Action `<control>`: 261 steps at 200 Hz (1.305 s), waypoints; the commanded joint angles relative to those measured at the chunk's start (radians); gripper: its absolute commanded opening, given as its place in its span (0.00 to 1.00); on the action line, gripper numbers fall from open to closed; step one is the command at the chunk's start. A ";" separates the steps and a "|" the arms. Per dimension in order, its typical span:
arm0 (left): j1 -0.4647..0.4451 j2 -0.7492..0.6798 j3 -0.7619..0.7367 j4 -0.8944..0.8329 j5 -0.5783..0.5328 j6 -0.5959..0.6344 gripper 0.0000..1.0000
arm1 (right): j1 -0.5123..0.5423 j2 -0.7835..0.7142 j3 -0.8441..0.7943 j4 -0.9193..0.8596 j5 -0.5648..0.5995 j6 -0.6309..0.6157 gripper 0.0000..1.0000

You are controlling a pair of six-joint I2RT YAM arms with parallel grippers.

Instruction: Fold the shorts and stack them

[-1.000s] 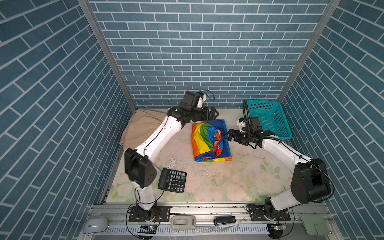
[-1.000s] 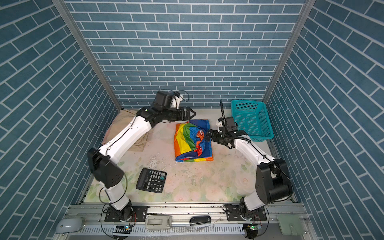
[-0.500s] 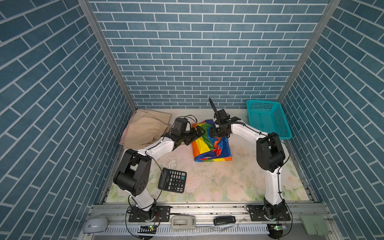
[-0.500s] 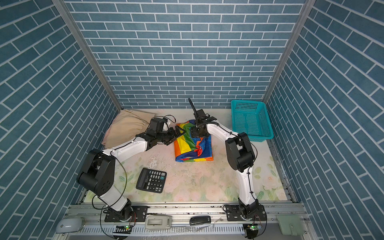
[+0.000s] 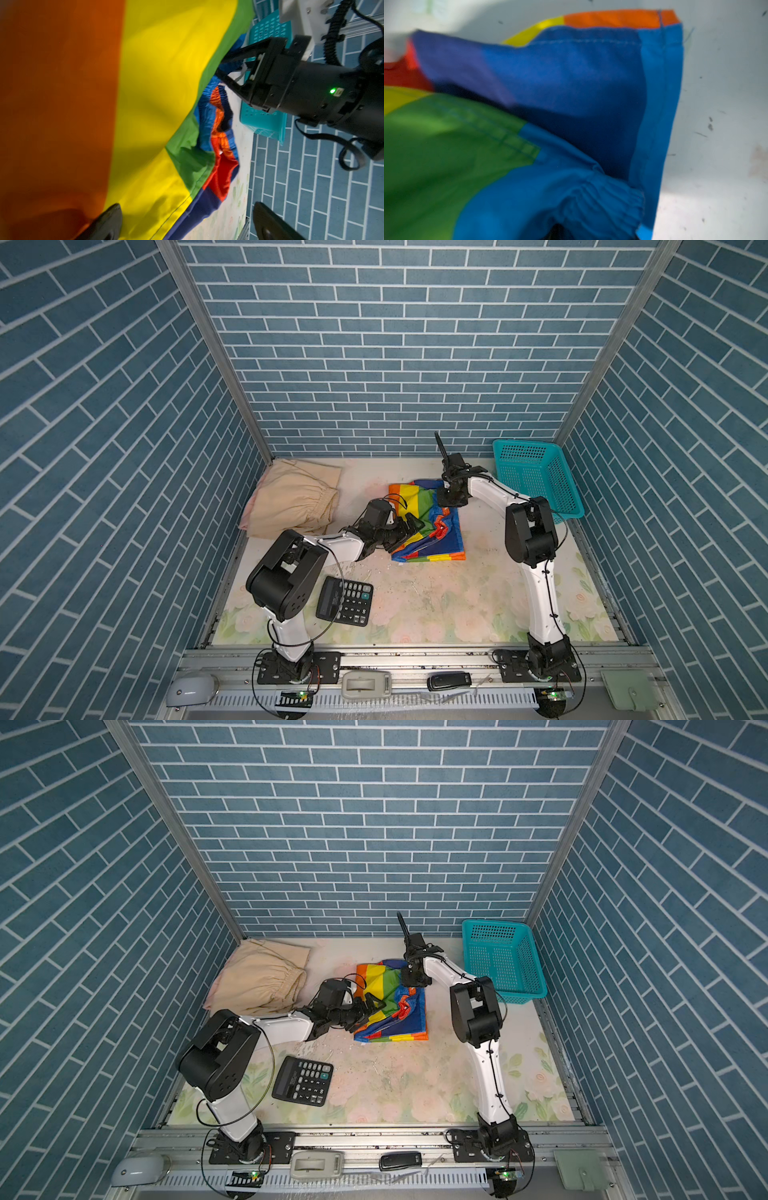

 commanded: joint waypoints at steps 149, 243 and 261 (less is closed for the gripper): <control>0.144 0.210 0.507 -0.173 0.097 0.049 1.00 | 0.125 -0.444 -0.544 0.205 -0.048 0.058 0.91; 0.151 0.464 0.616 -0.207 0.086 0.093 0.99 | 0.108 -0.485 -0.840 0.269 0.031 0.059 0.91; 0.157 0.469 0.631 -0.240 0.079 0.120 1.00 | 0.106 -0.511 -0.898 0.288 0.027 0.069 0.91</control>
